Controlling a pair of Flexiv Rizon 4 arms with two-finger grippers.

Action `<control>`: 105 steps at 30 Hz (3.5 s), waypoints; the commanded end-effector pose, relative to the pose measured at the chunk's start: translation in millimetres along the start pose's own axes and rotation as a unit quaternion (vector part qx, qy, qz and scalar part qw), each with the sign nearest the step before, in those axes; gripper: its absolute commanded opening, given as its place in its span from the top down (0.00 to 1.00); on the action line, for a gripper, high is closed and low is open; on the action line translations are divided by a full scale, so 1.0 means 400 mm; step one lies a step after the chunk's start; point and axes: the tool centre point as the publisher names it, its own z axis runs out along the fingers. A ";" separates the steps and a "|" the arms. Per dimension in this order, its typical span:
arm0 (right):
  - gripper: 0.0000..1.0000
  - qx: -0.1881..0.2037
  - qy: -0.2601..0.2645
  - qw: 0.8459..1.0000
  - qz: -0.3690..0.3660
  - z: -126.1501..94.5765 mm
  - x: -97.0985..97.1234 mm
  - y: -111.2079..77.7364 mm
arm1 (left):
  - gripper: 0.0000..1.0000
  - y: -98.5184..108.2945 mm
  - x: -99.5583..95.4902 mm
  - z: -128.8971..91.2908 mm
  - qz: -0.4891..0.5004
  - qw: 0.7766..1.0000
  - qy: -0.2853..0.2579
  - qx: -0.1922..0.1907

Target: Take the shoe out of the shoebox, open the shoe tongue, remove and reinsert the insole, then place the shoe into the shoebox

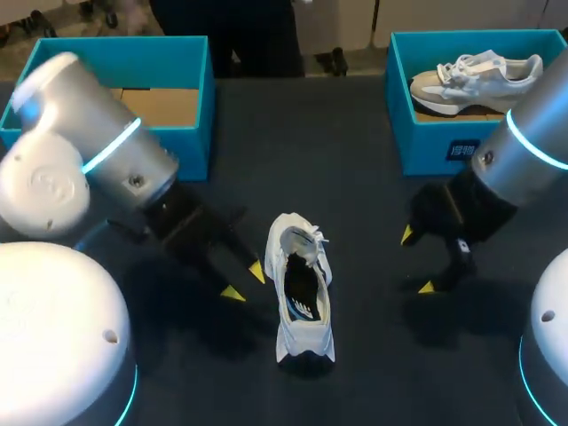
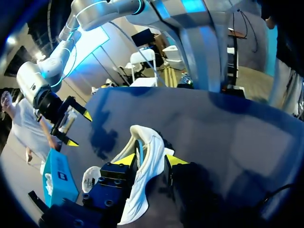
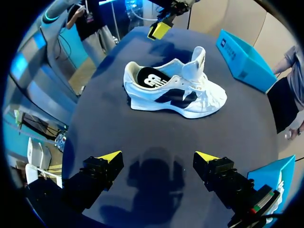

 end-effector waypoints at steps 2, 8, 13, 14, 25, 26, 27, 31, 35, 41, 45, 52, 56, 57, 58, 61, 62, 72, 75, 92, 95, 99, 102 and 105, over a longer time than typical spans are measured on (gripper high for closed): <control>0.00 0.001 -0.002 1.000 0.000 -0.013 0.009 0.000 | 0.69 -0.015 -0.021 -0.076 0.006 0.994 0.113 -0.014; 0.00 0.001 -0.002 1.000 0.000 -0.013 0.009 0.000 | 1.00 0.002 -0.012 -0.106 0.004 0.974 0.227 -0.019; 0.00 0.001 -0.002 1.000 0.000 -0.013 0.009 0.000 | 1.00 0.002 -0.012 -0.106 0.004 0.974 0.227 -0.019; 0.00 0.001 -0.002 1.000 0.000 -0.013 0.009 0.000 | 1.00 0.002 -0.012 -0.106 0.004 0.974 0.227 -0.019; 0.00 0.001 -0.002 1.000 0.000 -0.013 0.009 0.000 | 1.00 0.008 -0.025 -0.085 0.050 0.962 0.263 -0.048; 0.00 0.001 -0.002 1.000 0.000 -0.013 0.009 0.000 | 1.00 0.009 -0.029 -0.083 0.059 0.961 0.267 -0.048; 0.00 0.001 -0.002 1.000 0.000 -0.013 0.009 0.000 | 1.00 0.002 -0.037 -0.074 0.079 0.958 0.271 -0.048; 0.00 0.001 -0.002 1.000 0.000 -0.013 0.009 0.000 | 1.00 -0.026 -0.058 -0.055 0.151 0.940 0.307 -0.012; 0.00 0.001 -0.002 1.000 0.000 -0.013 0.009 0.000 | 1.00 -0.026 -0.058 -0.055 0.151 0.940 0.307 -0.012; 0.00 0.001 -0.002 1.000 0.000 -0.013 0.009 0.000 | 1.00 -0.021 -0.082 0.006 0.174 0.923 0.344 -0.015; 0.00 0.001 -0.002 1.000 0.000 -0.013 0.009 0.000 | 1.00 -0.033 -0.105 0.027 0.214 0.901 0.377 -0.021; 0.00 0.001 -0.002 1.000 0.000 -0.013 0.009 0.000 | 1.00 -0.033 -0.105 0.027 0.214 0.901 0.377 -0.021; 0.00 0.001 -0.002 1.000 0.000 -0.013 0.009 0.000 | 1.00 -0.030 -0.104 0.078 0.222 0.888 0.400 -0.043; 0.00 0.001 -0.002 1.000 0.000 -0.013 0.009 0.000 | 1.00 -0.025 -0.104 0.089 0.219 0.887 0.402 -0.053; 0.00 0.001 -0.002 1.000 0.000 -0.013 0.009 0.000 | 1.00 -0.022 -0.103 0.097 0.228 0.881 0.411 -0.058; 0.00 0.001 -0.002 1.000 0.000 -0.013 0.009 0.000 | 1.00 -0.027 -0.103 0.088 0.233 0.877 0.414 -0.065; 0.00 0.001 -0.002 1.000 0.000 -0.013 0.009 0.000 | 1.00 -0.027 -0.103 0.088 0.233 0.877 0.414 -0.065; 0.00 0.001 -0.002 1.000 0.000 -0.013 0.009 0.000 | 1.00 0.001 -0.096 0.128 0.243 0.872 0.421 -0.066; 0.00 0.001 -0.002 1.000 0.000 -0.013 0.009 0.000 | 1.00 0.020 -0.096 0.140 0.244 0.873 0.418 -0.065; 0.00 0.001 -0.002 1.000 0.000 -0.013 0.009 0.000 | 1.00 0.078 -0.081 0.222 0.236 0.865 0.434 -0.094; 0.00 0.001 -0.002 1.000 0.000 -0.013 0.009 0.000 | 1.00 0.086 -0.077 0.228 0.235 0.864 0.436 -0.090; 0.00 0.001 -0.002 1.000 0.000 -0.013 0.009 0.000 | 1.00 0.094 -0.077 0.240 0.231 0.864 0.438 -0.093; 0.00 0.001 -0.002 1.000 0.000 -0.013 0.009 0.000 | 1.00 0.091 -0.076 0.246 0.233 0.865 0.435 -0.092; 0.00 0.001 -0.002 1.000 0.000 -0.013 0.009 0.000 | 1.00 0.083 -0.083 0.218 0.232 0.870 0.421 -0.107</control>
